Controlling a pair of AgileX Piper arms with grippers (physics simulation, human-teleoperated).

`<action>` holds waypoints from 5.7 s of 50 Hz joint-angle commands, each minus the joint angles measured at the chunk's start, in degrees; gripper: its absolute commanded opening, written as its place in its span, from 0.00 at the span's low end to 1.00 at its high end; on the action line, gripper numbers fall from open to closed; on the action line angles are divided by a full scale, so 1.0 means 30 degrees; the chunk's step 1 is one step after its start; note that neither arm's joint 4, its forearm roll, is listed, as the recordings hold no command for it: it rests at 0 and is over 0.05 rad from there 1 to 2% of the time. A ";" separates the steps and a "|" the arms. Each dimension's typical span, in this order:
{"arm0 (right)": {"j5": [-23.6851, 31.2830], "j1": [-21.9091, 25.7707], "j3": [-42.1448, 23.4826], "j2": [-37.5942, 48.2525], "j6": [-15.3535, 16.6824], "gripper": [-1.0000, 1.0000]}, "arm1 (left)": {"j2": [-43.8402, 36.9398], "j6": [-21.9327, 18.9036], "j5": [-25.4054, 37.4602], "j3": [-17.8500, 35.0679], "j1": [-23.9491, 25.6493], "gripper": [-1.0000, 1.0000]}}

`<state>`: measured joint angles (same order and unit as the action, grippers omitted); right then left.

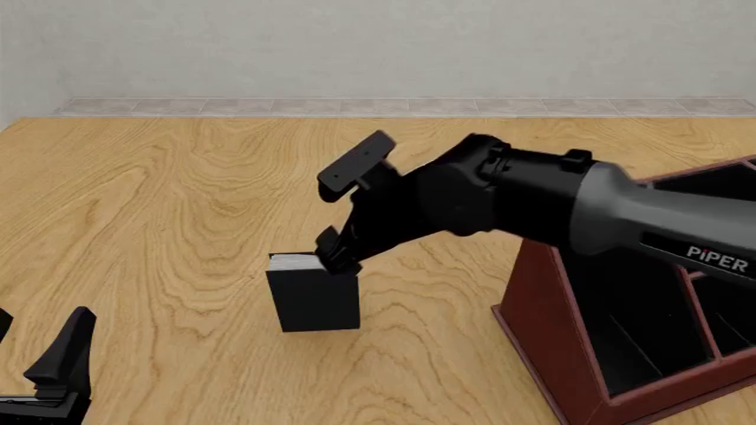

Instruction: Pick up the book and place it in the left compartment of the caddy.

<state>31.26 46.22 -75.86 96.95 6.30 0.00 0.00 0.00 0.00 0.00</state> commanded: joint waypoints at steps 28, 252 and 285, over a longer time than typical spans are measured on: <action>-0.0552 0.0984 -0.0238 0.1809 -0.0152 1.00 | 0.0000 0.0000 0.0000 0.0000 0.0000 1.00; 1.0764 -0.4991 -0.1168 -1.4982 0.1560 0.00 | 0.0000 0.0000 0.0000 0.0000 0.0000 1.00; 1.1805 -0.7835 0.0798 -1.7151 0.1697 0.00 | 0.0000 0.0000 0.0000 0.0000 0.0000 1.00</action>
<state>66.30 25.38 -75.41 47.34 12.22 0.00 0.00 0.00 0.00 0.00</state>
